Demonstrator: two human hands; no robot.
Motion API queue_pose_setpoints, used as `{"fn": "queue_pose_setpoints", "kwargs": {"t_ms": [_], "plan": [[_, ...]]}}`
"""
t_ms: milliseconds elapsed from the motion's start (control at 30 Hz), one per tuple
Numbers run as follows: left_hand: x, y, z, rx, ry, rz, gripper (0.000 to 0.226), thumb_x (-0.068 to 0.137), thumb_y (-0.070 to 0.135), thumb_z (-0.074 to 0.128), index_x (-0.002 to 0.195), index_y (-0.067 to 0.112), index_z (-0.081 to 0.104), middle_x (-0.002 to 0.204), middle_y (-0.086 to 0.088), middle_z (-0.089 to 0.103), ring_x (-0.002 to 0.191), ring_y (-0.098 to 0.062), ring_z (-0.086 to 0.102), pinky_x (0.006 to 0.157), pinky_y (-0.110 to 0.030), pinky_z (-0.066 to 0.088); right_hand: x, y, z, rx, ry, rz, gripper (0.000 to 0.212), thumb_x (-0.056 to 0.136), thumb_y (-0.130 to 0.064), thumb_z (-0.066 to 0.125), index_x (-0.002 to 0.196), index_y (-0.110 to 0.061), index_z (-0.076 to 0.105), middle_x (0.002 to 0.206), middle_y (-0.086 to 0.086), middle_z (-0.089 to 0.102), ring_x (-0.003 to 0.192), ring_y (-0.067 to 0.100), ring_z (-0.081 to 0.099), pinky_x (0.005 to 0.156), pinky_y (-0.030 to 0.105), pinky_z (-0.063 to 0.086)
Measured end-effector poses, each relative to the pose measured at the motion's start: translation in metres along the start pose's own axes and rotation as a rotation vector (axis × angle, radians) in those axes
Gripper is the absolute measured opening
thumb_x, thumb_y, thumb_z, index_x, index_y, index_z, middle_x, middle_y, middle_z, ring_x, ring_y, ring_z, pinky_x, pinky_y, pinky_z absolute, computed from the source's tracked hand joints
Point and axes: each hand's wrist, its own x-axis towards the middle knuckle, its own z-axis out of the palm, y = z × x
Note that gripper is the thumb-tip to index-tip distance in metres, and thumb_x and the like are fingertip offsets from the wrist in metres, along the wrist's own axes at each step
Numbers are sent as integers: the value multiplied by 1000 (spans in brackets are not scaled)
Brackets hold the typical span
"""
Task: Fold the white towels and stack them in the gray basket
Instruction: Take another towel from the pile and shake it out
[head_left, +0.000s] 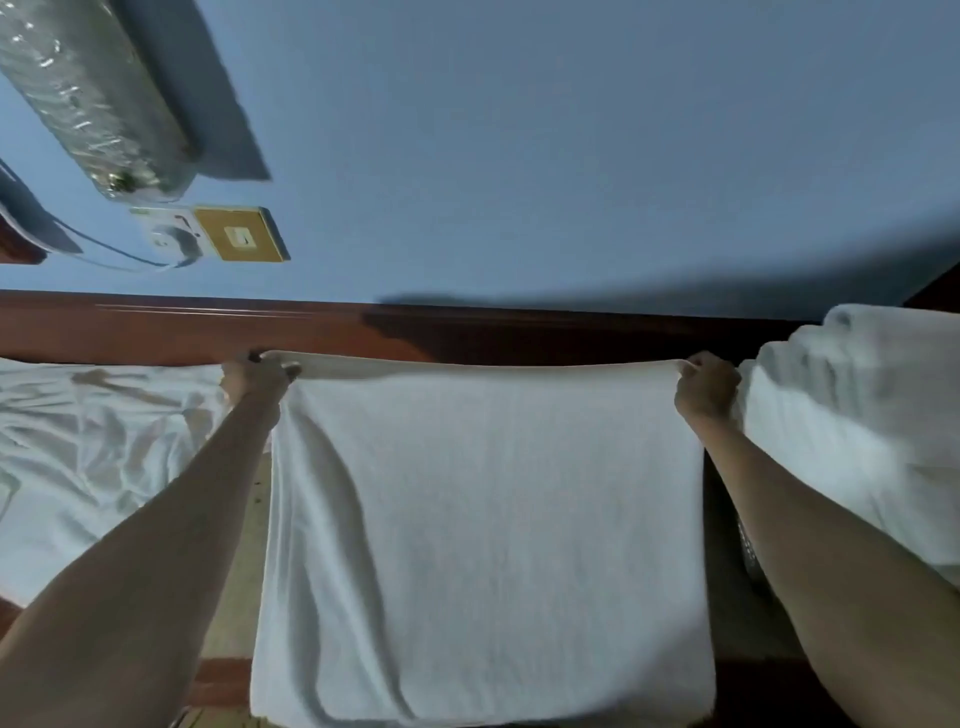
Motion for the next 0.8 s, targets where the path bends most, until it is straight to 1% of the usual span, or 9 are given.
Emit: {"fn": "queue_pose_setpoints", "kwargs": {"t_ms": [67,133,167,300,400,500,633,733,800], "plan": [[18,5,19,-75,28,-38,20,84,0,79,91,15,66,98,-13,71,83,-26,71,83,-43,62,20,-13,16,6,16,-2,20,96,4,54,108,7,69,111,33,65,106,48,61,85,42,50],[33,5,40,-206,5,-70,28,89,-13,64,82,13,56,88,-8,61,71,-21,64,77,-41,61,37,-16,37,59,21,55,23,94,10,49,109,11,66,119,33,61,109,45,59,73,20,41],[41,0,51,-278,-5,-81,32,89,-18,57,81,12,53,87,-8,57,73,-23,62,74,-41,62,42,-14,49,71,14,67,23,94,11,47,108,13,66,118,33,60,108,45,58,68,18,38],[74,-38,87,-285,-1,-139,27,85,-21,56,89,6,57,110,-19,62,93,-34,68,66,-35,64,58,12,98,32,-47,58,18,98,-1,56,98,11,69,102,34,66,101,44,61,77,34,39],[86,-62,111,-309,-23,-152,25,90,-20,53,94,4,58,100,-13,61,86,-27,64,63,-28,62,65,29,127,24,-57,61,20,99,-4,56,98,11,69,99,34,67,99,42,63,74,33,37],[99,-82,131,-261,-70,-102,23,95,-13,53,111,-2,64,91,-4,64,80,-17,64,70,-22,56,67,40,150,5,-85,35,20,97,-9,54,106,4,67,109,31,64,108,43,59,86,42,44],[89,-124,149,387,-95,334,61,95,20,67,149,10,41,141,-12,54,125,-28,55,99,-33,46,49,59,185,12,12,-35,43,94,-16,59,130,6,51,137,31,48,134,43,42,109,40,35],[31,-157,178,533,-195,669,53,98,13,57,148,7,41,147,-19,46,131,-38,47,104,-47,44,8,59,207,39,24,-261,35,93,-4,61,126,4,53,138,29,45,134,42,43,108,30,33],[-5,-165,208,580,-353,831,47,99,18,50,145,8,46,146,-18,48,131,-38,47,105,-50,45,-16,58,228,-9,-89,-460,31,97,-7,58,128,-1,55,144,23,44,138,37,43,112,36,38]]}}
